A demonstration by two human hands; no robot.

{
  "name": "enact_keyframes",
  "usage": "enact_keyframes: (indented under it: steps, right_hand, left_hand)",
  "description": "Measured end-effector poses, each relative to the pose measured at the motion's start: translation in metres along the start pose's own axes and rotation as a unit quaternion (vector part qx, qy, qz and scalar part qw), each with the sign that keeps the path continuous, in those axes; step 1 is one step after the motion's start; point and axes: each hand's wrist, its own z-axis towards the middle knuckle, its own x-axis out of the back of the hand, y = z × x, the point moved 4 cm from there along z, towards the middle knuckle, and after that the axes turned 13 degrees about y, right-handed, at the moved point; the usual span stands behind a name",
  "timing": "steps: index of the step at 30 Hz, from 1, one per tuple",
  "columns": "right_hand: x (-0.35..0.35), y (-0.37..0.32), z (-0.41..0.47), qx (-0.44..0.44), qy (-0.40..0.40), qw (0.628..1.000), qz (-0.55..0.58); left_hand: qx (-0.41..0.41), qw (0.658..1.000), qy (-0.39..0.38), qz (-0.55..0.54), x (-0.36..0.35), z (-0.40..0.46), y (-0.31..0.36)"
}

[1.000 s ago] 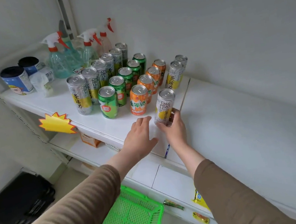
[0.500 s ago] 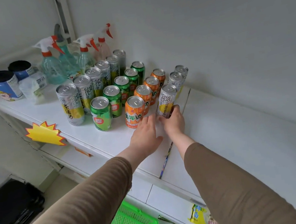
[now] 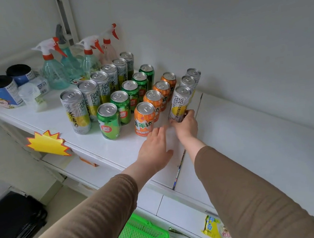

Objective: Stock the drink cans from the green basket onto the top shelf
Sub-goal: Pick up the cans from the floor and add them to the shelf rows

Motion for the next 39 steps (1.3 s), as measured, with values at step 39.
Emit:
enact_keyframes:
  steps: [39]
  right_hand:
    - [-0.354,0.119,-0.624,0.084,-0.34,0.917,-0.188]
  left_hand:
    - [0.243,0.95,-0.18,0.075,0.038,-0.402,-0.617]
